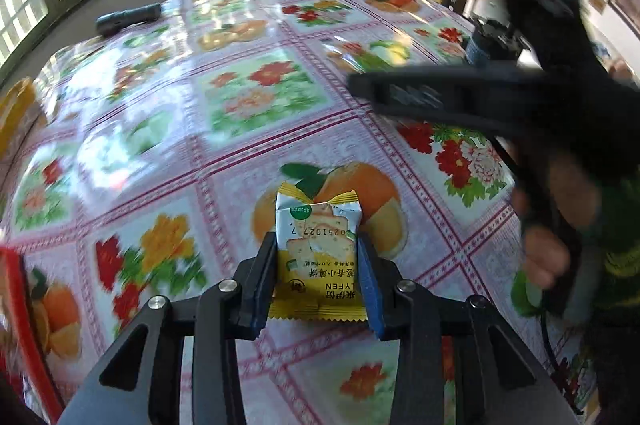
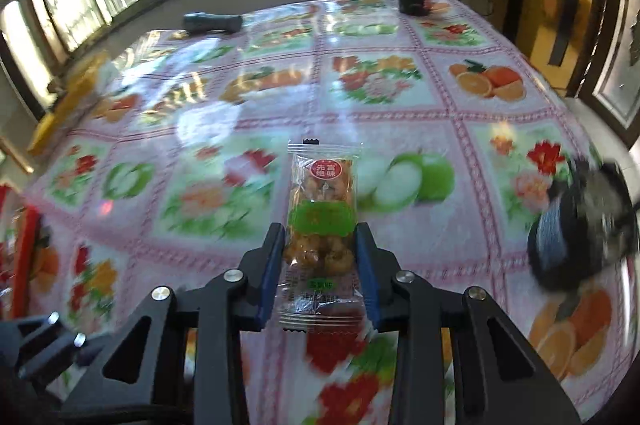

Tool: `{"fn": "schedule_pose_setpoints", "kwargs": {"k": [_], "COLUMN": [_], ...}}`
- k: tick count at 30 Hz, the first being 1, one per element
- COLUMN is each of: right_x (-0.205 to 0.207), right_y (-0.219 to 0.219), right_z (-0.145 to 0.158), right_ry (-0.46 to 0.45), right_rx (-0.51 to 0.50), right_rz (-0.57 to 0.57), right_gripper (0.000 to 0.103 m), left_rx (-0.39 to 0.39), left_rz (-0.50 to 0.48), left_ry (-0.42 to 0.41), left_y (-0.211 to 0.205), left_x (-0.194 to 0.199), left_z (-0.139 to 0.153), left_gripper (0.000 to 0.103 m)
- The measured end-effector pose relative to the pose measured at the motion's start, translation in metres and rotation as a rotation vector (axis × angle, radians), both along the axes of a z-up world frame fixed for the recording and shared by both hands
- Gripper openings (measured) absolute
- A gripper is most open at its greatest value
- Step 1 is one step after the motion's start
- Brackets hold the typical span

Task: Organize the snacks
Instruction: 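Carry the cake pack with left tool while right tool carries the peanut pack over the tray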

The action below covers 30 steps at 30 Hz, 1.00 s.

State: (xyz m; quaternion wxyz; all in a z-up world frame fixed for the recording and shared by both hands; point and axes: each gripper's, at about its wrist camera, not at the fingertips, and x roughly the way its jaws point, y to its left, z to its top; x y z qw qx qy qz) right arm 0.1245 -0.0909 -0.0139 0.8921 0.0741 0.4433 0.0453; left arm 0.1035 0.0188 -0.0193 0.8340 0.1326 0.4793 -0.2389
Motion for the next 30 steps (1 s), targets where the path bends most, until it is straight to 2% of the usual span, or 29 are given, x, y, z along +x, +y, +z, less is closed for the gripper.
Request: {"fn": "schedule_pose_setpoints", "kwargs": {"k": [4, 7, 11, 16, 23, 30], "right_x": [-0.032, -0.054, -0.075, -0.101, -0.121, -0.134], "right_y": [0.014, 0.027, 0.043, 0.073, 0.113, 0.132], "right_z": [0.008, 0.011, 0.012, 0.014, 0.018, 0.023], "right_ry": [-0.017, -0.031, -0.023, -0.014, -0.006, -0.012], "right_rx": [0.055, 0.081, 0.132, 0.184, 0.195, 0.191], "right_rz": [0.048, 0.099, 0.158, 0.243, 0.353, 0.408], "right_gripper": [0.037, 0.037, 0.037, 0.037, 0.037, 0.037], "left_rx": [-0.039, -0.089, -0.081, -0.071, -0.02, -0.009], "left_rz": [0.146, 0.296, 0.431, 0.511, 0.586, 0.64], "left_ry": [0.016, 0.065, 0.031, -0.024, -0.087, -0.12], "left_y": [0.03, 0.061, 0.09, 0.113, 0.133, 0.146], "left_x": [-0.008, -0.015, -0.041, -0.063, -0.082, -0.102], "left_z": [0.011, 0.012, 0.017, 0.029, 0.04, 0.047], "left_gripper": [0.038, 0.038, 0.038, 0.038, 0.038, 0.038]}}
